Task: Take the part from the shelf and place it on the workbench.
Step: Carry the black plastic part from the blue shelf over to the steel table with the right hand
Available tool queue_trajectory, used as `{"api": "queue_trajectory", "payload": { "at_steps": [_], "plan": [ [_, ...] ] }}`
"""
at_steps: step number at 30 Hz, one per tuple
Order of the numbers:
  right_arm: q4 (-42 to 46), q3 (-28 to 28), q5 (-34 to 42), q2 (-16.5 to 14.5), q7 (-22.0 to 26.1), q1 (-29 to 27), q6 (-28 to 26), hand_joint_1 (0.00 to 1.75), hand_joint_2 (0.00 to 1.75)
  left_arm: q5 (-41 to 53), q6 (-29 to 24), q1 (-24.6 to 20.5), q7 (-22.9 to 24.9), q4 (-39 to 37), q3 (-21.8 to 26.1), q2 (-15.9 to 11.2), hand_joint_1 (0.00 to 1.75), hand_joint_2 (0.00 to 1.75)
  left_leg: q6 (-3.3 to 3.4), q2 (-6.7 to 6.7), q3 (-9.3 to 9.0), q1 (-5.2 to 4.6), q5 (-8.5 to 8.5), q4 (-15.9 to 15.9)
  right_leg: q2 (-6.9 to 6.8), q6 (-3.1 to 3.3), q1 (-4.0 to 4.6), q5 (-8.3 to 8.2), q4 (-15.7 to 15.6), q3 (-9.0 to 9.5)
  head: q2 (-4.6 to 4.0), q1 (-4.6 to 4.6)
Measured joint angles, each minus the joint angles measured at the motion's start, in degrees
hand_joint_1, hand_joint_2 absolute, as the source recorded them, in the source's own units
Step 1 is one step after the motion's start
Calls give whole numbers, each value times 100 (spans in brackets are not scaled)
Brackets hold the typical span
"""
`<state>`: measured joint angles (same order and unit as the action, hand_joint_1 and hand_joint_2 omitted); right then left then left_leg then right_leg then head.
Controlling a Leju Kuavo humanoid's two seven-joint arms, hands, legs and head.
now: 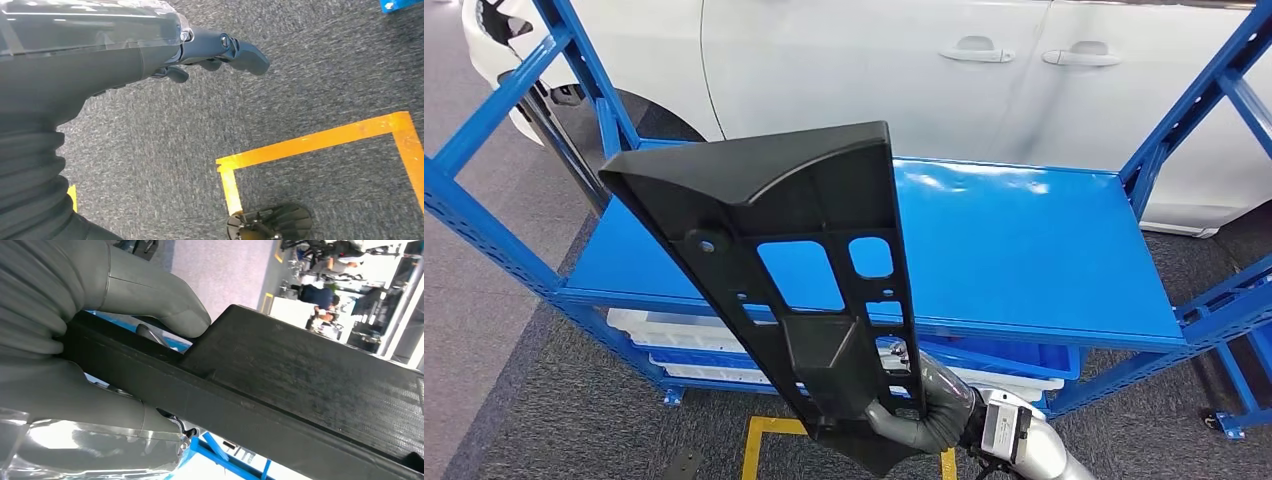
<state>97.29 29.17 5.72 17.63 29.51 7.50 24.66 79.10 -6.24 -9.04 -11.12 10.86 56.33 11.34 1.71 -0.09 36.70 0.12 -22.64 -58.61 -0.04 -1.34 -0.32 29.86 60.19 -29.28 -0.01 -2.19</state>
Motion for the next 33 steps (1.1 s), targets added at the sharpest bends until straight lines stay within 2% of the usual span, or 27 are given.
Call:
{"api": "queue_trajectory", "payload": {
  "at_steps": [1, 2, 4, 5, 6, 8, 9, 10, 11, 12, 13, 14, 16, 17, 19, 20, 21, 24, 25, 26, 27, 28, 29, 30, 31, 32, 33],
  "plan": [
    [3, -11, 36, -1, 1, -10, 4, 175, 175, 4, 5, 2, 1, 0, -2, 5, 0, 175, -30, 1, 9, 2, 43, 7, 1, 29, 24, 11, -228, 138, -1, 0],
    [5, -20, 67, -1, 3, -20, 9, 175, 175, 7, 11, 6, 2, 0, -4, 10, 0, 175, -66, 3, 13, 7, 90, 23, 0, 53, 45, 19, -328, 177, 0, 0],
    [5, -31, 114, -1, 5, -40, 22, 175, 175, 7, 21, 20, 10, 0, -5, 15, 0, 175, -136, -3, 29, 12, 141, 41, -14, 116, 41, -98, -372, 119, 0, 1],
    [5, -36, 136, 0, 6, -46, 33, 175, 175, 6, 25, 30, 19, 0, -5, 15, 0, 175, -168, -7, 66, 12, 52, -13, -26, 157, 26, -165, -400, 74, 1, 1],
    [4, -41, 159, 1, 8, -51, 48, 175, 175, 5, 28, 41, 29, 0, -4, 14, 0, 175, -196, -11, 124, 15, -143, -161, -38, 197, 10, -241, -428, 17, 1, 1],
    [2, -54, 193, 2, 17, -62, 85, 175, 175, -3, 36, 52, 54, 0, -4, 9, 0, 175, -242, -10, 278, 39, -732, -774, -50, 241, 3, -377, -435, -133, 1, 0],
    [0, -57, 200, 2, 23, -71, 100, 175, 175, -10, 40, 54, 66, 0, -4, 7, 0, 175, -261, -10, 336, 48, -946, -1140, -56, 246, 6, -443, -425, -222, 1, 0],
    [-3, -61, 203, 1, 30, -79, 111, 175, 175, -19, 42, 56, 78, 0, -4, 4, 0, 175, -276, -9, 347, 54, -1027, -1423, -60, 240, 7, -508, -411, -318, 1, 0],
    [-7, -63, 206, -1, 37, -84, 118, 175, 175, -29, 42, 57, 89, 0, -4, 2, 0, 175, -286, -9, 279, 59, -959, -1542, -63, 229, 7, -572, -387, -424, 0, 0],
    [-13, -64, 210, -3, 44, -86, 125, 175, 175, -37, 41, 58, 97, 0, -3, -1, 0, 175, -289, -9, 126, 63, -805, -1466, -65, 214, 4, -629, -356, -528, -1, 0],
    [-18, -67, 216, -6, 50, -85, 132, 175, 175, -43, 40, 56, 103, 0, -3, -4, 0, 175, -286, -8, -117, 67, -658, -1210, -65, 194, 1, -680, -318, -626, -1, 0],
    [-21, -71, 224, -8, 54, -81, 144, 175, 175, -49, 37, 50, 107, 0, -2, -6, 0, 175, -277, -9, -430, 66, -618, -815, -64, 169, 6, -725, -273, -713, -1, 0],
    [-28, -84, 239, -13, 61, -65, 181, 175, 175, -63, 21, 41, 110, 0, -2, -8, 0, 175, -221, -23, -897, 49, -741, -111, -68, 107, 16, -810, -208, -813, 1, 1],
    [-36, -90, 244, -16, 67, -55, 199, 175, 175, -71, 9, 44, 113, 0, -2, -9, 0, 175, -182, -29, -988, 33, -808, 68, -69, 72, 19, -862, -202, -837, 1, 1],
    [-56, -104, 248, -24, 89, -51, 217, 175, 175, -81, -10, 65, 120, 0, 0, -11, 0, 175, -92, -19, -924, 23, -734, 112, -62, -1, 1, -954, -219, -865, 0, 1],
    [-65, -117, 246, -26, 105, -57, 218, 175, 175, -80, -14, 72, 125, 0, 2, -14, 0, 175, -42, -7, -868, 24, -667, 114, -50, -33, -13, -891, -181, -904, -1, 1],
    [-73, -135, 245, -26, 122, -64, 216, 175, 175, -80, -16, 76, 128, 0, 3, -17, 0, 175, 5, 7, -802, 29, -589, 125, -38, -59, -25, -707, -46, -967, -1, 1],
    [-102, -193, 245, -26, 166, -70, 212, 175, 175, -71, -16, 80, 133, 0, 4, -28, 0, 175, 77, 25, -520, 20, -349, 121, -21, -114, -46, 175, 936, -1211, -1, 0],
    [-114, -206, 245, -26, 172, -73, 212, 175, 175, -67, -15, 83, 134, 0, 4, -30, 0, 175, 77, 26, -410, 12, -273, 110, -21, -123, -46, 292, 1252, -1235, -1, 0],
    [-125, -216, 244, -26, 175, -74, 212, 175, 175, -63, -13, 85, 134, 0, 4, -33, 0, 175, 74, 27, -299, 4, -201, 94, -21, -123, -45, 256, 1414, -1184, -1, 0],
    [-133, -227, 244, -25, 177, -76, 212, 175, 175, -61, -11, 87, 135, 0, 4, -35, 0, 175, 69, 27, -189, -3, -134, 73, -20, -111, -42, 116, 1392, -1040, -1, 0],
    [-139, -237, 244, -25, 182, -77, 211, 175, 175, -62, -10, 88, 135, 0, 4, -36, 0, 175, 61, 26, -89, -10, -73, 51, -20, -84, -36, -43, 1168, -794, 0, 0],
    [-139, -250, 245, -25, 190, -76, 211, 175, 175, -64, -10, 88, 135, 0, 4, -35, 0, 175, 50, 25, -9, -12, -15, 28, -18, -38, -20, -104, 783, -466, 0, 0],
    [-137, -264, 245, -25, 199, -75, 211, 175, 175, -69, -10, 86, 135, 0, 4, -33, 0, 175, 32, 21, 50, -18, 39, 11, -18, 9, 1, -72, 321, -128, 1, 0],
    [-135, -278, 246, -25, 209, -76, 211, 175, 175, -74, -10, 86, 135, 0, 4, -32, 0, 175, 5, 20, 81, -17, 93, 11, -21, 46, 25, -1, -42, 119, 1, 1],
    [-133, -290, 247, -25, 220, -76, 211, 175, 175, -80, -10, 85, 135, 0, 4, -30, 0, 175, -27, 21, 94, -9, 148, 18, -20, 80, 53, 75, -285, 262, 1, 1],
    [-133, -299, 248, -26, 229, -78, 211, 175, 175, -86, -9, 88, 135, 0, 4, -30, 0, 175, -64, 23, 101, -3, 208, 42, -21, 104, 74, 71, -392, 294, 0, 1]
  ]
}}
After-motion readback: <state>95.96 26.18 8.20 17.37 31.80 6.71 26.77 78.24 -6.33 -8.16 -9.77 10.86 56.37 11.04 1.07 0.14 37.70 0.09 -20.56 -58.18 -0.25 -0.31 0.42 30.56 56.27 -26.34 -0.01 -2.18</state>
